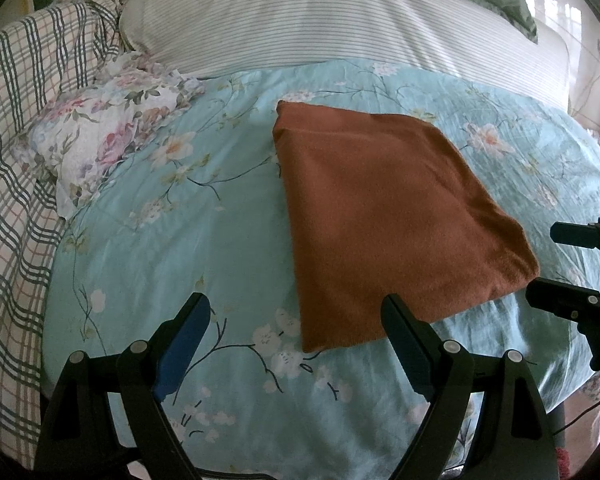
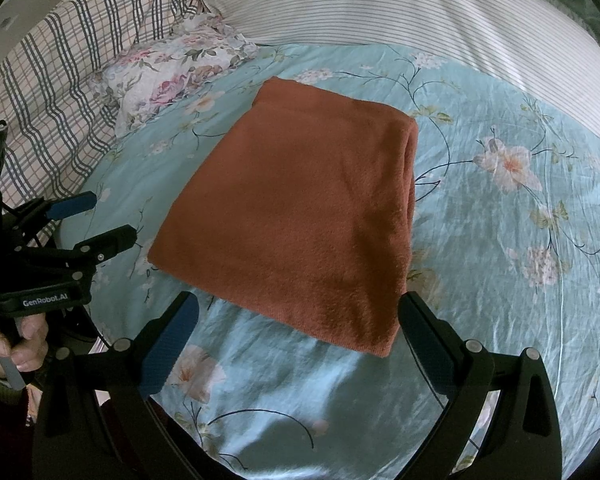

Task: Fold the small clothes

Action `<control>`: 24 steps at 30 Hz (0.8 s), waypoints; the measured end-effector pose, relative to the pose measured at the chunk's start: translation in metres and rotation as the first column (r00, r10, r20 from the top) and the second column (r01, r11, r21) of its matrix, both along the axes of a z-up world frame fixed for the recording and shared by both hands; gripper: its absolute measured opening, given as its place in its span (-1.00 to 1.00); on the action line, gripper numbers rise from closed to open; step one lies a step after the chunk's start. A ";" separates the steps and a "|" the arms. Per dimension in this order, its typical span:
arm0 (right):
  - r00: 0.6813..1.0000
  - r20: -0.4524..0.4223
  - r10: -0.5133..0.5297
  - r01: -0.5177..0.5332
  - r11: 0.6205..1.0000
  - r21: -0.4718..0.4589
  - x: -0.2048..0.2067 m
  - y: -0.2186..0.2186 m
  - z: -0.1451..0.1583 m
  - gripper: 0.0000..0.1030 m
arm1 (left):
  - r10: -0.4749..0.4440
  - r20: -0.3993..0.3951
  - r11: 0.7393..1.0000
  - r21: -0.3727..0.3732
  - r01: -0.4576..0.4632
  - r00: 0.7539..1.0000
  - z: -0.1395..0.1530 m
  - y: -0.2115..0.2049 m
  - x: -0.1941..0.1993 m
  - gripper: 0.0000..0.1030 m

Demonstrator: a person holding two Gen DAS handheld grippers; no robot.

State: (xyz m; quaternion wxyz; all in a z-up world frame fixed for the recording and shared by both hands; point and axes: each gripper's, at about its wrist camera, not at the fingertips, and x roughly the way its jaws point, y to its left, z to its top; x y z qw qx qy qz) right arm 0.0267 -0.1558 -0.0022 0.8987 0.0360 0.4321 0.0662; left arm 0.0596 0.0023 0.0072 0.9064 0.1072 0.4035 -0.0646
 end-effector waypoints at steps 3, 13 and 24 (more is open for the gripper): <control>1.000 0.001 0.000 0.000 1.000 -0.001 0.000 0.000 0.000 0.94 | -0.003 0.003 1.000 -0.002 0.003 1.000 0.001 0.000 0.001 0.70; 1.000 0.004 -0.003 0.003 1.000 0.002 0.001 0.000 0.004 0.94 | -0.007 0.010 1.000 0.001 0.007 1.000 0.001 -0.003 0.001 0.70; 0.999 0.021 -0.037 0.036 0.999 0.037 0.025 -0.014 0.008 0.94 | 0.018 0.022 0.999 -0.036 -0.017 1.000 0.006 -0.001 0.019 0.70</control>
